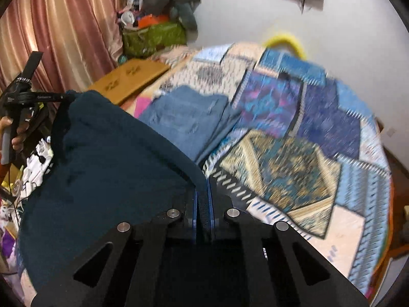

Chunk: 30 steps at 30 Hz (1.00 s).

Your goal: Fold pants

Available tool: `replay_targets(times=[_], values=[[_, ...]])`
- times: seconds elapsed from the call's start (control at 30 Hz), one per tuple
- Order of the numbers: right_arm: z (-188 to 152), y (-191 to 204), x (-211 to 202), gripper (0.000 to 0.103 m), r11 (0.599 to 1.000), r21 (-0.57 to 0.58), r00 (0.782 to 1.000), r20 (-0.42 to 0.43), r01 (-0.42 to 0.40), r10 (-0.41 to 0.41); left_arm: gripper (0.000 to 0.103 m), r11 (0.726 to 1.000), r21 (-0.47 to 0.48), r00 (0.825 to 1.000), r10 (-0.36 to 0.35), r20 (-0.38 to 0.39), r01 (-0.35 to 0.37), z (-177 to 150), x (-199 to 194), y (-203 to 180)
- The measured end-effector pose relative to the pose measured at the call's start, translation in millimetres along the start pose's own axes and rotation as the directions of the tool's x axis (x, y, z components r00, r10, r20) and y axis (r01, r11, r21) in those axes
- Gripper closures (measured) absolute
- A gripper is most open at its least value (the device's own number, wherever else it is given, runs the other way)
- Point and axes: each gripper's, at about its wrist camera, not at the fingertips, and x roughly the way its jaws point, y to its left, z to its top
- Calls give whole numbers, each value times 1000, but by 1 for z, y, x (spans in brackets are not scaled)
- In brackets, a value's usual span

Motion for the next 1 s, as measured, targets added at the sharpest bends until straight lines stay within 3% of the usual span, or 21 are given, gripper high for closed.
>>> replay_targets(times=[0.13, 0.37, 0.7, 1.0], values=[[-10, 11, -19, 97, 1000, -23, 1000, 18, 0, 1, 95, 999, 29, 999, -24, 31, 23, -9, -26, -2], [-38, 29, -45, 97, 999, 0, 998, 42, -42, 42, 95, 996, 89, 998, 11, 59, -16, -63, -64, 3], [-84, 70, -75, 97, 998, -5, 996, 66, -68, 68, 95, 998, 38, 995, 36, 89, -40, -139, -106, 28], [-133, 96, -74, 97, 998, 4, 998, 27, -65, 65, 95, 999, -11, 997, 51, 52, -51, -198, -113, 37]])
